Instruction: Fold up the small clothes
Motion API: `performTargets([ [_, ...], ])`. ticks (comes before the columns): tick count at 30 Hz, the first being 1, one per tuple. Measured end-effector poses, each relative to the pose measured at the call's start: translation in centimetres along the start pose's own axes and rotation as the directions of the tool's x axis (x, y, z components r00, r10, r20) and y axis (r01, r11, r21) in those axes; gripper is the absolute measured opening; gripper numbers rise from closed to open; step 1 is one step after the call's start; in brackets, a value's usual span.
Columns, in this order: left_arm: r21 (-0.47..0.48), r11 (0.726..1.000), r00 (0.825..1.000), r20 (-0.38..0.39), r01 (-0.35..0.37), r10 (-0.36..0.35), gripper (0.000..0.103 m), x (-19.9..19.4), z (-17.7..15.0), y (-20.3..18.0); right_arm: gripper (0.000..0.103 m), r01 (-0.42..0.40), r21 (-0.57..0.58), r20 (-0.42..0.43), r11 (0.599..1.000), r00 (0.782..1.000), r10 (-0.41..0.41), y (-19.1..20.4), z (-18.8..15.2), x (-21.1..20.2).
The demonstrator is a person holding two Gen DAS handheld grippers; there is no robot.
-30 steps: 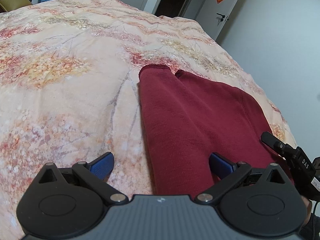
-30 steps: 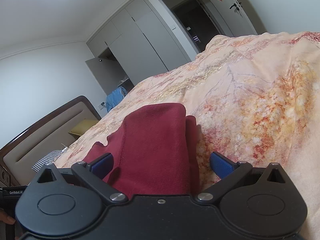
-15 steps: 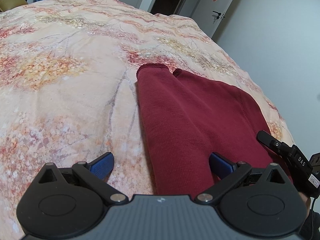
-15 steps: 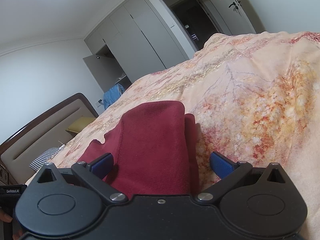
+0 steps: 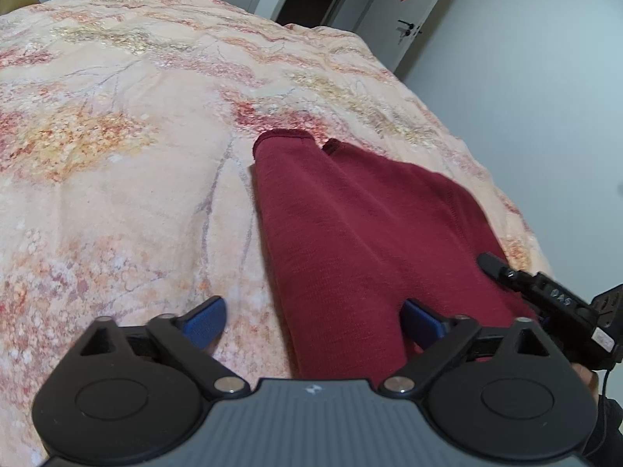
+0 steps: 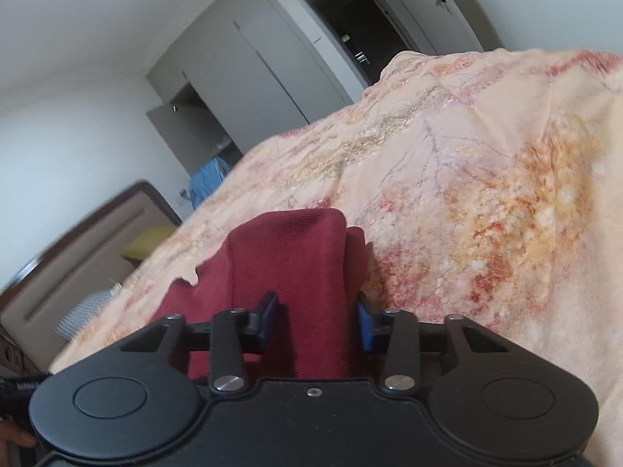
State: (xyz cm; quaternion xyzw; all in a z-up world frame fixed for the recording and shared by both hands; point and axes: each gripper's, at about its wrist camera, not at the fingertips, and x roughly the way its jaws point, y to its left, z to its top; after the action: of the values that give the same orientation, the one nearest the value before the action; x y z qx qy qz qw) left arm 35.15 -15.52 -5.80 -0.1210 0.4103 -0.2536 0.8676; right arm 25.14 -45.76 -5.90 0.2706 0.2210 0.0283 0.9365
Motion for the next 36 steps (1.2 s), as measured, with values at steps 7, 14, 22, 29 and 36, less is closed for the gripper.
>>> performTargets([
  [7, -0.04, 0.997, 0.997, 0.035, 0.07, -0.069, 0.059, -0.4, -0.7, 0.0, 0.021, 0.103, -0.265, 0.039, 0.959, 0.995, -0.096, 5.0, -0.3, -0.9],
  [14, -0.058, 0.992, 0.989, 0.104, 0.112, -0.106, 0.032, -2.6, 0.1, 0.5, 0.017, 0.088, -0.401, 0.117, 0.912, 0.992, -0.044, 9.6, 0.5, -2.0],
  [22, -0.018, 1.0, 0.97, 0.241, -0.001, 0.005, 0.031, -7.6, 3.2, 2.2, 0.017, -0.044, -0.394, 0.138, 0.918, 0.985, 0.106, 14.8, 1.5, 1.9],
  [29, -0.087, 0.985, 0.945, 0.28, -0.151, 0.17, 0.031, -10.3, 5.3, 7.2, 0.017, -0.186, -0.283, 0.034, 0.941, 0.978, 0.204, 18.8, 1.9, 10.1],
  [36, -0.126, 0.965, 0.937, 0.241, -0.229, 0.254, 0.032, -10.2, 5.9, 11.1, 0.017, -0.201, -0.279, -0.04, 0.939, 0.979, 0.198, 21.5, 0.9, 14.5],
])
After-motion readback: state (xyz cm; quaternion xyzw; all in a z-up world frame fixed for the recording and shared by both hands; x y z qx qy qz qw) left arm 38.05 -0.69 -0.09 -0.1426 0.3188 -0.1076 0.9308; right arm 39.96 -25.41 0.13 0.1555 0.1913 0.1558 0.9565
